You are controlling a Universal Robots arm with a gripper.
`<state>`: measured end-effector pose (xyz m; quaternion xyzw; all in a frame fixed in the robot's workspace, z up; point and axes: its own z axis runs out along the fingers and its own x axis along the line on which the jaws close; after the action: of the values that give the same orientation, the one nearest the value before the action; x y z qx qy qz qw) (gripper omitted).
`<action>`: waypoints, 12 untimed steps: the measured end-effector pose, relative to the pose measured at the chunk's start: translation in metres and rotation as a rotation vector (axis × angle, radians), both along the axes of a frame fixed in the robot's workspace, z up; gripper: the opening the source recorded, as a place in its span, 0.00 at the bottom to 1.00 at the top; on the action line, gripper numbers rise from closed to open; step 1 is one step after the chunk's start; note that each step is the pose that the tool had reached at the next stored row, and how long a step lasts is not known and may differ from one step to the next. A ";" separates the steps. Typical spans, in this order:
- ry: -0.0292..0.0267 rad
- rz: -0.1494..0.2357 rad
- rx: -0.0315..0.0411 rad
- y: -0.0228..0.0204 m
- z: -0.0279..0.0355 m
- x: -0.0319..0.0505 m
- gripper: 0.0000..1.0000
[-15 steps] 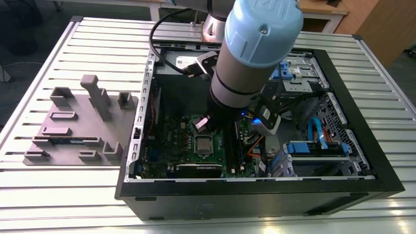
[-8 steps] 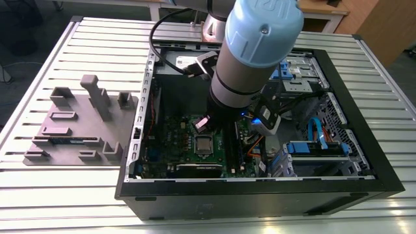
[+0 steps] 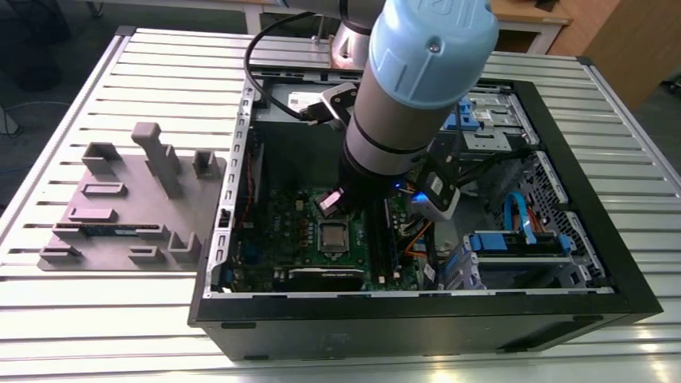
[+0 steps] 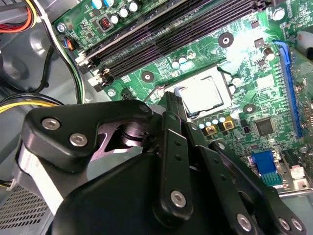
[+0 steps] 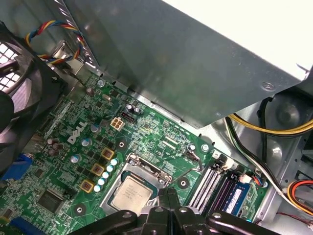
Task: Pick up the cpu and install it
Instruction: 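Close the cpu cover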
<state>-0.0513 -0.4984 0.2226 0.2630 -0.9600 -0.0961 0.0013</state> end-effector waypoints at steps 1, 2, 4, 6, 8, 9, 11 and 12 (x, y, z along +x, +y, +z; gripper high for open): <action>0.0000 0.000 -0.0001 0.0000 0.0000 0.0000 0.11; 0.0000 0.000 -0.0001 0.0000 0.0001 0.0000 0.11; 0.0000 0.000 -0.0001 0.0000 0.0002 0.0000 0.11; 0.0000 0.000 -0.0002 0.0000 0.0002 0.0000 0.11; 0.0001 0.000 -0.0001 0.0000 0.0003 0.0000 0.11; 0.0001 0.000 -0.0002 0.0000 0.0003 0.0000 0.11; 0.0000 0.000 -0.0002 0.0000 0.0003 0.0000 0.11; 0.0000 0.001 -0.0001 0.0000 0.0003 0.0000 0.11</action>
<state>-0.0513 -0.4984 0.2230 0.2633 -0.9599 -0.0960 0.0014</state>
